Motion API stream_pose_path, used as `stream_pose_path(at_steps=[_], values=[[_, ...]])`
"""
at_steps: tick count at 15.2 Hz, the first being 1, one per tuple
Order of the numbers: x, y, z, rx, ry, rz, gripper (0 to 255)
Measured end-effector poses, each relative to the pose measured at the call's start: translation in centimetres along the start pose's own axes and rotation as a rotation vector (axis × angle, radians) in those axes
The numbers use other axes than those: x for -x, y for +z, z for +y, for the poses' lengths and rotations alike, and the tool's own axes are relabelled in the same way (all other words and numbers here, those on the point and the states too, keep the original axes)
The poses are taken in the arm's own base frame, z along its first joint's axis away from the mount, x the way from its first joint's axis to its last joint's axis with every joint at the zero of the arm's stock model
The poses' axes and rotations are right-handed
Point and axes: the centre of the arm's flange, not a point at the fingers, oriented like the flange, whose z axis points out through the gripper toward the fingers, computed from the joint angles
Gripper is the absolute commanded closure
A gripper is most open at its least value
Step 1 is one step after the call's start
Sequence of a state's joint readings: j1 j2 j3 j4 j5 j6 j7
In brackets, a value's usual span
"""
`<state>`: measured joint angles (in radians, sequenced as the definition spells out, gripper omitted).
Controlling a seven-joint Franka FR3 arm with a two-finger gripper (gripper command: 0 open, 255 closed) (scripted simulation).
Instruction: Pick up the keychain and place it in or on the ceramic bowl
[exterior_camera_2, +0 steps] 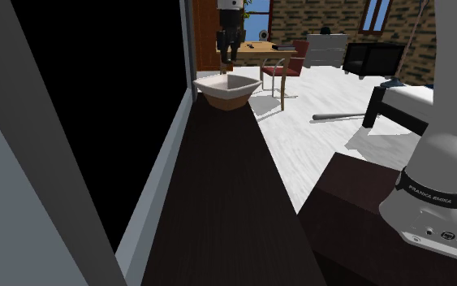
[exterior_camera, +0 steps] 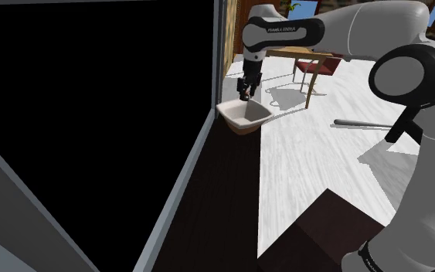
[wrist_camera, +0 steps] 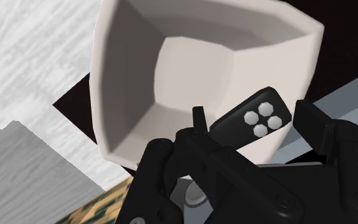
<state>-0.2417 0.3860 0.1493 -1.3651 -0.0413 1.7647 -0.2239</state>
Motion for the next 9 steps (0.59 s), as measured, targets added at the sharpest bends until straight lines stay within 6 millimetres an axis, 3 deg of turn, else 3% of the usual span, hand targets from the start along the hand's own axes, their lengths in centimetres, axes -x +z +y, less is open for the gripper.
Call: stream_pose_path(at_steps=[9], values=[[0.0, 4.7, 0.2, 0.000, 0.000, 0.000, 255]])
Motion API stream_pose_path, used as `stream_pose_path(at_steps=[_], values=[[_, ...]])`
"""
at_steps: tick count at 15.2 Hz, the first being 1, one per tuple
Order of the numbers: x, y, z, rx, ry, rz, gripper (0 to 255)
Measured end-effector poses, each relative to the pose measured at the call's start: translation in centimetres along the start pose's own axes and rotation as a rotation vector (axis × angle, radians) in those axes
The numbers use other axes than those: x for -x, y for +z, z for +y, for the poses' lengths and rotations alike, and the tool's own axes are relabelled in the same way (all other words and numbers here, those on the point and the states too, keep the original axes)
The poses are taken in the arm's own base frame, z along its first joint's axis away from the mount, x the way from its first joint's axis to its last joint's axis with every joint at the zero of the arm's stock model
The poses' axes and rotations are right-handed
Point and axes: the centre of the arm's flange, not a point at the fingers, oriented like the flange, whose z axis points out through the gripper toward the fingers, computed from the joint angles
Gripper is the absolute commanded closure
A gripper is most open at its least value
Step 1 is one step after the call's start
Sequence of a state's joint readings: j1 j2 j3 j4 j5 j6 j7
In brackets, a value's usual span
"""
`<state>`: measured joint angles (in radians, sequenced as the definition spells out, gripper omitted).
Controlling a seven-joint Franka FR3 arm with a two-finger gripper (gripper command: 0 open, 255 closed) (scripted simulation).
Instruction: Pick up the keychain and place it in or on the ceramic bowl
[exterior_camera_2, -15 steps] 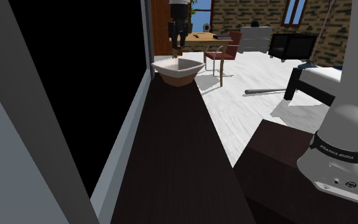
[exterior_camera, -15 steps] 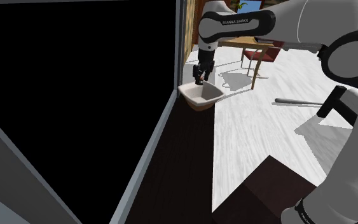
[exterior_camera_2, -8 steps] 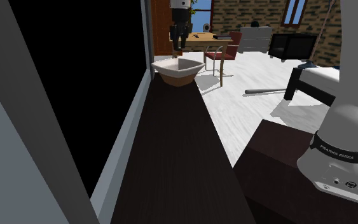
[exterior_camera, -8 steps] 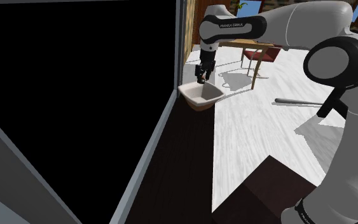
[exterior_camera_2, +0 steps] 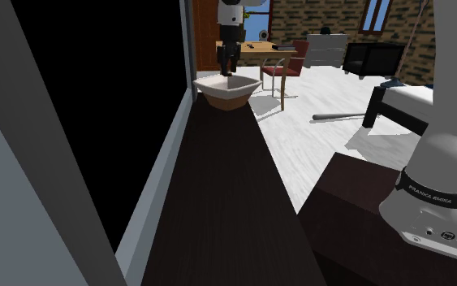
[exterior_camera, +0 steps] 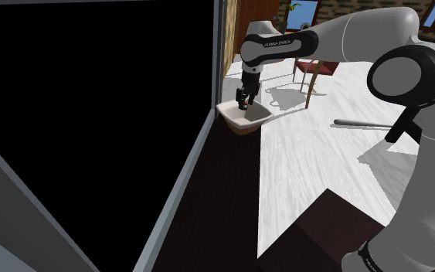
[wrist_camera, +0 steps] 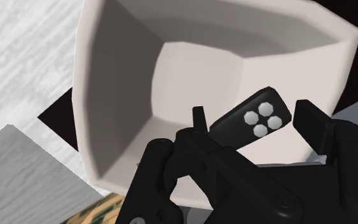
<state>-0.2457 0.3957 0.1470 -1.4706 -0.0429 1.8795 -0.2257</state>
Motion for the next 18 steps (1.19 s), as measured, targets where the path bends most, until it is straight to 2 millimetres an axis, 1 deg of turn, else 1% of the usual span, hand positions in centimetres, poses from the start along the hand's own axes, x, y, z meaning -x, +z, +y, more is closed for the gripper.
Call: stream_pose_path(at_steps=[4, 7, 11, 12, 18], values=[[0.0, 2.1, 0.0, 0.000, 0.000, 0.000, 255], [0.0, 2.5, 0.0, 0.000, 0.000, 0.000, 255], [0.0, 2.6, 0.0, 0.000, 0.000, 0.000, 255], [0.0, 2.6, 0.0, 0.000, 0.000, 0.000, 0], [0.0, 2.6, 0.0, 0.000, 0.000, 0.000, 0]])
